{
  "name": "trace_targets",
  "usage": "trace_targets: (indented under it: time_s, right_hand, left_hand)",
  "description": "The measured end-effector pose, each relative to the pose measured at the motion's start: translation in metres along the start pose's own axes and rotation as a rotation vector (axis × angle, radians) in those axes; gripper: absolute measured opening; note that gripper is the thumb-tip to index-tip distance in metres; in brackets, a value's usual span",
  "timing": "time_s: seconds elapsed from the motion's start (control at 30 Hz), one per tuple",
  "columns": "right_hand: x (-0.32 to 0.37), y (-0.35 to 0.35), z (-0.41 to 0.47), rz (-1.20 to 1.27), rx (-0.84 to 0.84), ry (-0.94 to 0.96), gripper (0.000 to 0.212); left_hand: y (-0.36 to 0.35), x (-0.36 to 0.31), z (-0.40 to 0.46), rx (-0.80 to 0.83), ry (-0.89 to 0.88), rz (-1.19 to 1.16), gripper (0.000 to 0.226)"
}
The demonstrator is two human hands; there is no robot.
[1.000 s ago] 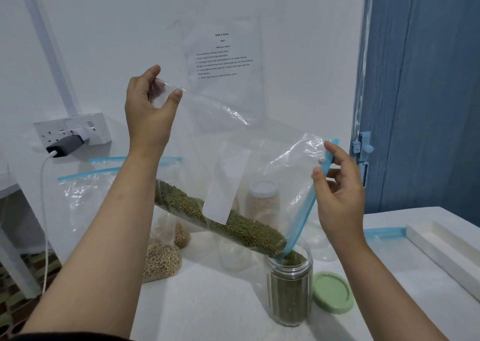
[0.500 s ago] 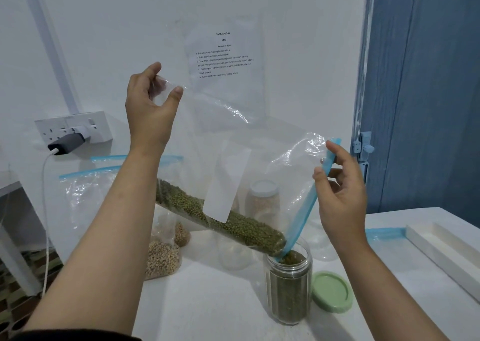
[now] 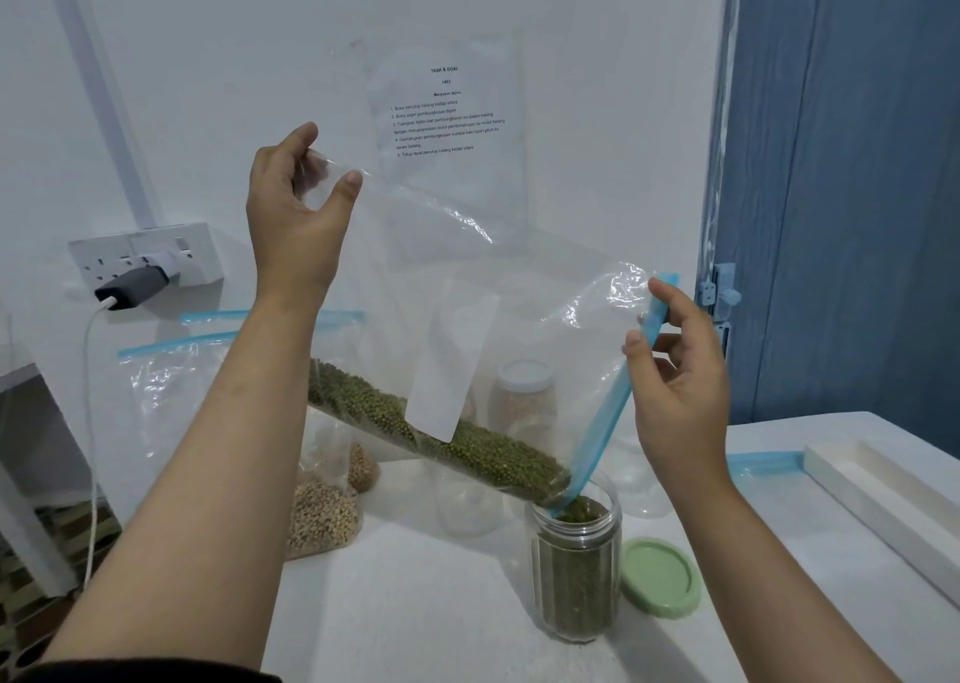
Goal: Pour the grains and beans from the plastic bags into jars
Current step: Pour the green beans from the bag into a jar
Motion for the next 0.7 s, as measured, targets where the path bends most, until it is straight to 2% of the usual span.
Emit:
trace_targets:
  time_s: [0.7]
  right_hand:
    - [0.0026, -0.0008, -0.0006, -0.01, -0.014, -0.009, 0.039]
  left_hand:
    - [0.0024, -0.0004, 0.0009, 0.005, -0.011, -0.009, 0.049]
Point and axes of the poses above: each hand's wrist, its own z-axis towards the middle knuckle, its own y-axis out of the back of the hand, x = y × z, the point moved 10 cm from there along z, towards the middle knuckle, and after that the axes turned 9 degrees about z, right-handed, at the moved point
